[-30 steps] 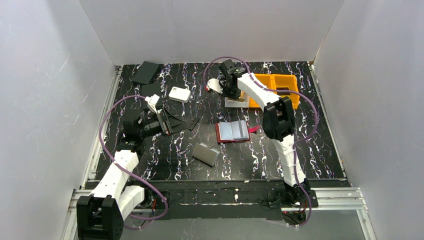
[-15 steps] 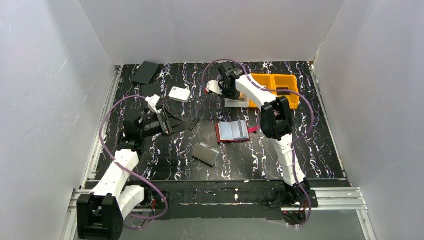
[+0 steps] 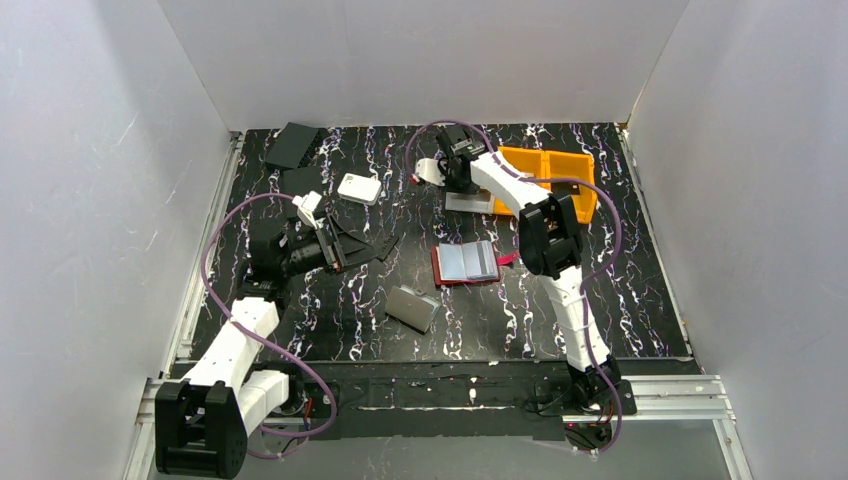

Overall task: Take the credit cards out of the card holder
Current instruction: Place the credit card in the storage box.

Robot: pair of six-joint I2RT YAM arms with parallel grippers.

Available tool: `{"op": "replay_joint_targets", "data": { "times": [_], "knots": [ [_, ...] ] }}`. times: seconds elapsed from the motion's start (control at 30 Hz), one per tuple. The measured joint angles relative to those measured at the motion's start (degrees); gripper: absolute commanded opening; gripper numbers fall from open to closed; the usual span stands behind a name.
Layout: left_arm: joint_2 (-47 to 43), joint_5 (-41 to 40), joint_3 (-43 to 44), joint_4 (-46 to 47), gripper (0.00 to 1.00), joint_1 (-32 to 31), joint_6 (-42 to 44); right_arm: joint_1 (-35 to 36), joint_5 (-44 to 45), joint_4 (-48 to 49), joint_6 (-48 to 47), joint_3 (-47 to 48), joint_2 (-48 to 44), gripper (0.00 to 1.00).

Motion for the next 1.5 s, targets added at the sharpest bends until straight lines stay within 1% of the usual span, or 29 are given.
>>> {"op": "replay_joint_targets", "data": {
  "times": [0.33,0.6,0.77,0.83,1.0,1.07,1.17,1.27,1.3,1.37,1.5],
  "knots": [
    [0.70,-0.24,-0.07,0.00,0.98,0.00,0.00,-0.48,2.56,4.31,0.31,0.00,0.90,0.46],
    [0.70,-0.24,-0.07,0.00,0.98,0.00,0.00,-0.63,6.71,10.10,1.75,0.00,0.90,0.56],
    [0.74,-0.33,-0.07,0.00,0.98,0.00,-0.04,-0.70,9.42,12.79,2.64,0.00,0.87,0.66],
    [1.03,-0.46,-0.07,0.04,0.98,0.00,-0.24,-0.72,10.49,13.86,3.26,0.00,0.85,0.69],
    [5.09,-0.63,-0.07,0.33,0.98,0.35,-2.12,-0.74,12.17,15.12,4.74,-0.02,-0.26,0.72],
    [8.13,-0.66,-0.07,0.33,0.98,0.72,-3.61,-0.74,12.33,15.12,5.92,-0.13,-1.60,0.76],
    [12.26,-0.66,-0.07,-0.09,0.98,1.11,-6.43,-0.74,11.34,15.12,8.96,-3.39,-6.54,0.85],
    [11.80,-1.22,-0.07,-0.90,0.98,1.20,-7.85,-0.92,7.80,14.95,13.66,-9.44,-15.28,0.95],
    [10.43,-1.64,0.07,-1.70,0.98,1.22,-7.85,-1.03,5.97,14.84,15.43,-12.04,-19.10,0.98],
    [6.25,-3.43,1.01,-5.35,0.98,1.22,-6.36,-1.40,1.36,14.88,18.69,-17.27,-27.15,0.98],
    [-5.90,-10.16,6.73,-16.48,0.98,1.05,1.36,-4.26,-12.31,16.09,24.65,-30.08,-46.66,0.98]
  ]
}}
